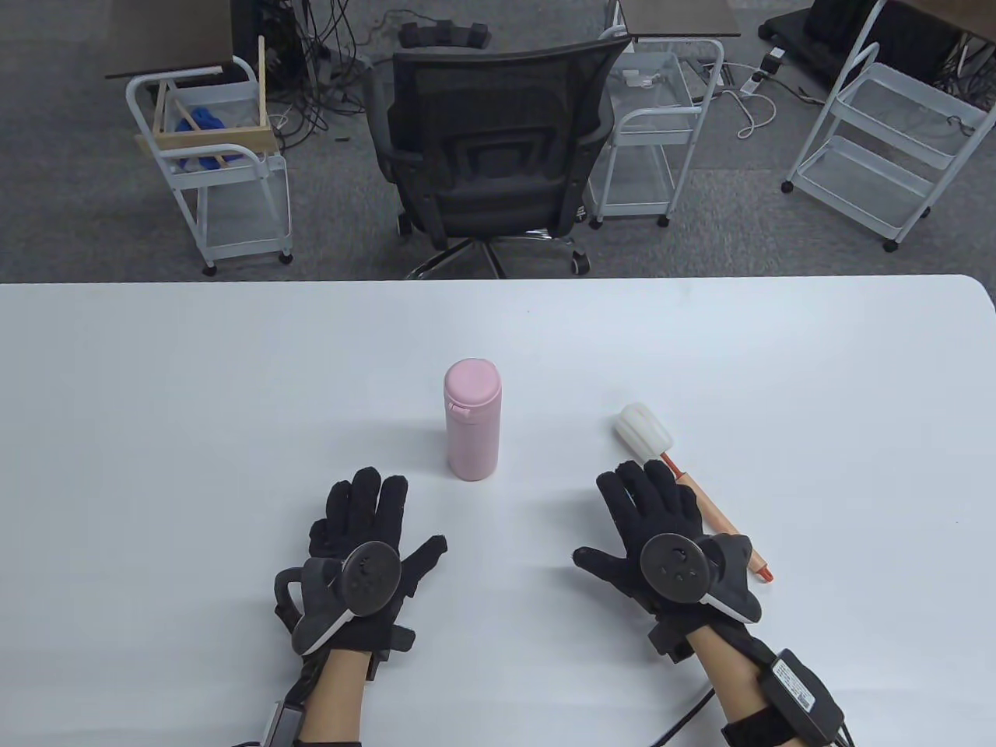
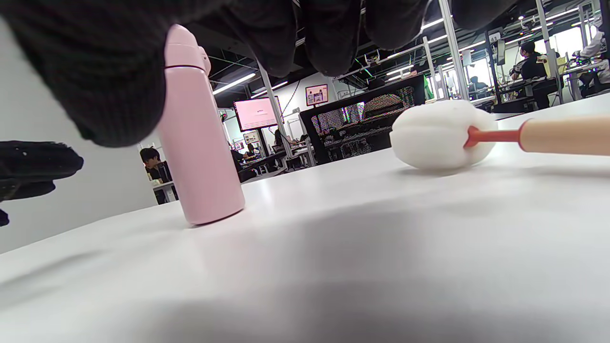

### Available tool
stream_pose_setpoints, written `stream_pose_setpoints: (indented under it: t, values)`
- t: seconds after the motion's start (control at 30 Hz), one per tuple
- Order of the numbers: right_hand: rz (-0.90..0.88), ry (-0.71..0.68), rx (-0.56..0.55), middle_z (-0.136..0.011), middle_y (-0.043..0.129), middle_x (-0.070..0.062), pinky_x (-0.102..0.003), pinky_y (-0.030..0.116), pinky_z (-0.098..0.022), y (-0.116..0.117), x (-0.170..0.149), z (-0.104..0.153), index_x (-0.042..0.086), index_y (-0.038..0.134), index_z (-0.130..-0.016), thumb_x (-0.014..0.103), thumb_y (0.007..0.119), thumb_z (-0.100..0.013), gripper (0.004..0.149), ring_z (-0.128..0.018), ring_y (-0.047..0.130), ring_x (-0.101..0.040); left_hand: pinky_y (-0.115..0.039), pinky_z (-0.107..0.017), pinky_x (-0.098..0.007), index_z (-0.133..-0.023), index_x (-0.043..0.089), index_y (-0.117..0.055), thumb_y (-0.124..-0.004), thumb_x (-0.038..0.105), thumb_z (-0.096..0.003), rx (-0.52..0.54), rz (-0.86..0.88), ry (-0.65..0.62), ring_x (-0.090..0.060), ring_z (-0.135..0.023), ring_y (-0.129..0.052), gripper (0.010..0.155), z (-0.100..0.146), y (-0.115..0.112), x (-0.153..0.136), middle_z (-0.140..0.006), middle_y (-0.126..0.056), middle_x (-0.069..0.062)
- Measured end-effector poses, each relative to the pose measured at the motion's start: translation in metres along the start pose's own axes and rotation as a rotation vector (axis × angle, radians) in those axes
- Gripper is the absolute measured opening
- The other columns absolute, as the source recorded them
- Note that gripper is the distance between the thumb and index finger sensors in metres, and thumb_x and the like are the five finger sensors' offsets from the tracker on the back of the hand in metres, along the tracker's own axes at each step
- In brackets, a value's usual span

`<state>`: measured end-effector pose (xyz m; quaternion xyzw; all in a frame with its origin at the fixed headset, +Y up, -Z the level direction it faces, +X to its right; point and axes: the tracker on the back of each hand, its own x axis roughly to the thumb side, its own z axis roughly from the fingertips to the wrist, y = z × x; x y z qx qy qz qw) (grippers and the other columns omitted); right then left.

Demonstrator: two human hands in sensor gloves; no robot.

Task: Insert cup brush into the thermos (Clean the thermos with cup brush)

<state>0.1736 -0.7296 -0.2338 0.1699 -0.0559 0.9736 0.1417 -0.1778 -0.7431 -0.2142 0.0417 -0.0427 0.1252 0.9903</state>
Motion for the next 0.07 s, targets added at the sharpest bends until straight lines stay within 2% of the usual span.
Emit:
stream_pose_setpoints:
  t: [0.07]
  values:
    - [0.003,-0.003,0.003,-0.122,0.047,-0.02,-0.071,0.045,-0.07,0.0003,0.0005,0.0001,0.019,0.048,-0.117,0.071,0.081,-0.047,0.093,-0.111,0.041,-0.053,-0.048,-0.068,-0.079,-0.123,0.019,-0.042,-0.072,0.069,-0.0599,-0.003,0.003,-0.001,-0.054,-0.116,-0.035,0.086,0.0,-0.0002,0.0001,-0.13,-0.034,-0.018]
